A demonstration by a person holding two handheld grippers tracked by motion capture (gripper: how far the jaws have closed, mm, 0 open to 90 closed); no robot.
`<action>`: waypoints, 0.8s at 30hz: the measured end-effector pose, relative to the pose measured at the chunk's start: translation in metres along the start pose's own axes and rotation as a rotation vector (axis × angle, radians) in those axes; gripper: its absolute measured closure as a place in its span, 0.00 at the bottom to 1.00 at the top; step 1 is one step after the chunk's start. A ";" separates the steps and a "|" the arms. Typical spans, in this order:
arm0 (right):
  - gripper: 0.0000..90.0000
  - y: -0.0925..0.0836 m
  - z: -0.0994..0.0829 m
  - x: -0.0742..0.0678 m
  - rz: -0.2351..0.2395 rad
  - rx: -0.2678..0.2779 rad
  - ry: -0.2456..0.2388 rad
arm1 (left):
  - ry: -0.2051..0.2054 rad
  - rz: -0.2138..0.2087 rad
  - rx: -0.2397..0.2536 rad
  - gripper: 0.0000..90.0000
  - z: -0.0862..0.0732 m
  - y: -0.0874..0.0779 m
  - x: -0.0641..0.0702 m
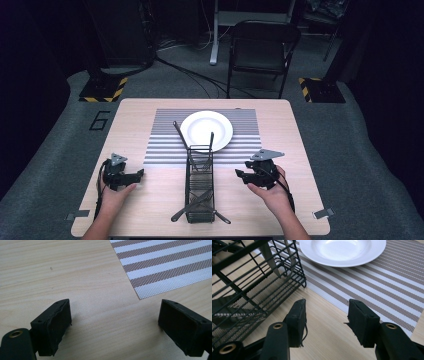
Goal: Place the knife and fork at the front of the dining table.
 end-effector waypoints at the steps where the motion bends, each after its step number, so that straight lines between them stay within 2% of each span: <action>1: 0.55 0.000 0.002 -0.001 0.005 0.000 0.007 | 0.000 0.000 0.000 0.12 0.000 0.000 0.000; 8: 0.57 -0.003 0.016 -0.008 0.018 0.008 -0.016 | 0.000 0.000 0.000 0.12 0.000 0.000 0.000; 24: 0.61 -0.009 0.037 -0.015 0.029 0.014 -0.026 | 0.000 0.000 0.000 0.12 0.000 0.000 0.000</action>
Point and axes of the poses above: each handheld gripper's, and its own axes: y roughly forward along the jaws, z roughly out of its top, x roughly to its right, the point moved 6 cm from there along y, roughly forward along the jaws, and after that the axes turned 15 degrees about -x, right-handed, at the moved point
